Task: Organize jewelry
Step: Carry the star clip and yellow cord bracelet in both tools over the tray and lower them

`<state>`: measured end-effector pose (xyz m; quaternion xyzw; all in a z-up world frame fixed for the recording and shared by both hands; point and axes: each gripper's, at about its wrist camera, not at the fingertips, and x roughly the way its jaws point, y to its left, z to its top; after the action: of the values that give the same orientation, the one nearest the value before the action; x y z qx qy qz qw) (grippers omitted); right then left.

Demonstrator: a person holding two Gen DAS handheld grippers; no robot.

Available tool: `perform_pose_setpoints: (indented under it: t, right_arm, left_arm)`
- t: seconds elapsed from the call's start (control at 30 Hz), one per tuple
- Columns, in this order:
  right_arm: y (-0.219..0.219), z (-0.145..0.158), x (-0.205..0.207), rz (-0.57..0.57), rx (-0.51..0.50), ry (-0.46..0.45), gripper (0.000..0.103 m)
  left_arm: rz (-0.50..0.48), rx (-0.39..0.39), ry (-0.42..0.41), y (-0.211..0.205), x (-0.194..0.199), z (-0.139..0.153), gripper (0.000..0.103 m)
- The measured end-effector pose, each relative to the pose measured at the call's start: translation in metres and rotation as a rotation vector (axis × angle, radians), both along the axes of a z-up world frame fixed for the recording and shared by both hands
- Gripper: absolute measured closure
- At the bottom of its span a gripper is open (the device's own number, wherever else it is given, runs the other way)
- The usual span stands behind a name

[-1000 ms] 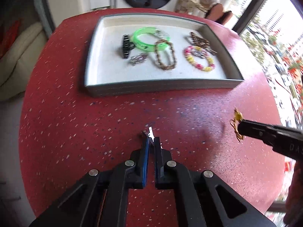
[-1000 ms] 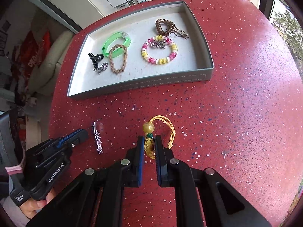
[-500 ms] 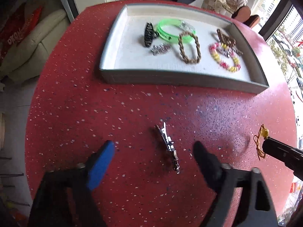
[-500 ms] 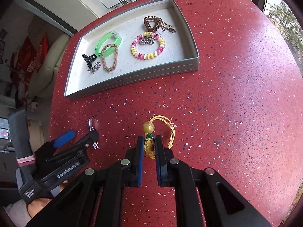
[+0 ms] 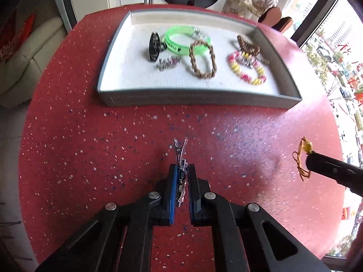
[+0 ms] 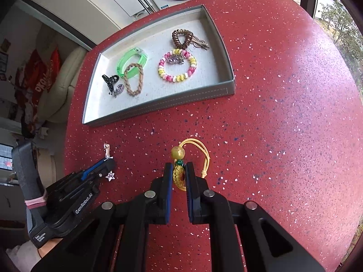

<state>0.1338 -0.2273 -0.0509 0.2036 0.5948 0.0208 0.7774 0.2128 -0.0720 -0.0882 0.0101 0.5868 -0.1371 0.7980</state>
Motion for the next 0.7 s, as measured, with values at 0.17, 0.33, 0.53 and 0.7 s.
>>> perform_pose_setpoints:
  t: [0.17, 0.33, 0.53, 0.7]
  right_arm:
    - [0.001, 0.010, 0.014, 0.009, 0.001, -0.026, 0.091]
    - [0.001, 0.021, 0.036, 0.024, -0.011, -0.058, 0.091]
    - [-0.004, 0.027, 0.068, 0.029, -0.016, -0.085, 0.091]
    - [-0.005, 0.026, 0.095, 0.042, -0.032, -0.091, 0.091]
  left_arm:
    - [-0.001, -0.034, -0.025, 0.006, 0.010, 0.018, 0.077]
    - [-0.001, -0.055, -0.067, 0.005, 0.034, 0.035, 0.077]
    - [-0.018, -0.058, -0.110, 0.004, 0.056, 0.050, 0.077]
    - [-0.020, -0.046, -0.121, 0.004, 0.079, 0.048, 0.077]
